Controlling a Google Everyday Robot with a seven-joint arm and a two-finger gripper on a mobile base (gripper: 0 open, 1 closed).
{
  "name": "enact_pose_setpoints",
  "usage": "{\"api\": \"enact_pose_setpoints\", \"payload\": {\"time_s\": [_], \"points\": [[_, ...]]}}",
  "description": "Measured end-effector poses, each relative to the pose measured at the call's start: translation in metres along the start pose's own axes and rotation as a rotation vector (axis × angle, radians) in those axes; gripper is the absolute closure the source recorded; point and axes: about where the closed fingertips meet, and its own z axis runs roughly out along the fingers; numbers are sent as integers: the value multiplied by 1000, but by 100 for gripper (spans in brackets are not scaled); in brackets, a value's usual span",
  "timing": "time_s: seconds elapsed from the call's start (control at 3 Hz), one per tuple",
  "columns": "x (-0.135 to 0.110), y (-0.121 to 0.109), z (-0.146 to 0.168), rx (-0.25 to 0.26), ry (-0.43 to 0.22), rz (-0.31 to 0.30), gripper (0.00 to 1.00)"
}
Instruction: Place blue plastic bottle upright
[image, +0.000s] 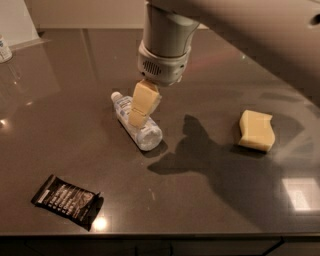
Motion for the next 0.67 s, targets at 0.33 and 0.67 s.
{"api": "enact_pose_setpoints", "payload": {"time_s": [0.33,0.67], "points": [[-18,-4,24,6,38,143,0],[-27,-5,40,13,66,245,0]]}}
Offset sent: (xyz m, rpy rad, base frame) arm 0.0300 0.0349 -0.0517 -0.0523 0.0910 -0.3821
